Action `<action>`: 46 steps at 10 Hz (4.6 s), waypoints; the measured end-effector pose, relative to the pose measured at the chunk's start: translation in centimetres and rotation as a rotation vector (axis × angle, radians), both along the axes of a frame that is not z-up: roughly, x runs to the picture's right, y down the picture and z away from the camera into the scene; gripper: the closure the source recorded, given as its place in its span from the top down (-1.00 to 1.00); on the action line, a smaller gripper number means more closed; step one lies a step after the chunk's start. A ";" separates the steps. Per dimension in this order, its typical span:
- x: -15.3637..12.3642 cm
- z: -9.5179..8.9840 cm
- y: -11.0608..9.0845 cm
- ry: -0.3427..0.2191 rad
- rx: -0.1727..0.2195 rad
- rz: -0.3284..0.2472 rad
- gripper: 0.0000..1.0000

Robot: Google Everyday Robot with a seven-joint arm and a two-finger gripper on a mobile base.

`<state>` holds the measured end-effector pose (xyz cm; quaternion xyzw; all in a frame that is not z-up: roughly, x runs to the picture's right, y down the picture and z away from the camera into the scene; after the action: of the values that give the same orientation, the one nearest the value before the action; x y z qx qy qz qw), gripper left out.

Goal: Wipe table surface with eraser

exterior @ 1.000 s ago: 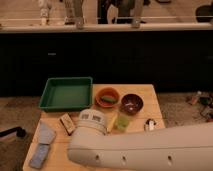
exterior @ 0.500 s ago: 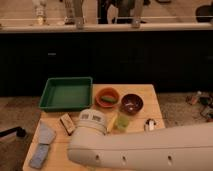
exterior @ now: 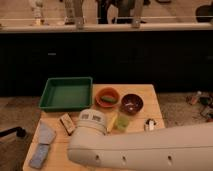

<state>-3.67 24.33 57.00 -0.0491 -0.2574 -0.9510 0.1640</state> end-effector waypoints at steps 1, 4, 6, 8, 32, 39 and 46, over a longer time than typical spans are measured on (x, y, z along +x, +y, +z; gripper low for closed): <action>0.0 0.0 0.0 0.000 0.000 0.000 0.60; 0.0 0.0 0.0 0.000 0.000 0.000 0.60; 0.0 0.0 0.0 0.000 0.000 0.000 0.60; 0.0 0.0 0.0 0.000 0.000 0.000 0.60; -8.3 5.3 -1.5 0.124 -0.087 0.037 0.60; -13.3 9.1 -2.8 0.118 -0.110 0.166 0.60; -14.9 13.8 -3.8 0.218 -0.040 0.253 0.60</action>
<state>-18.58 20.50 70.85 -0.1223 -0.2613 -0.9065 0.3082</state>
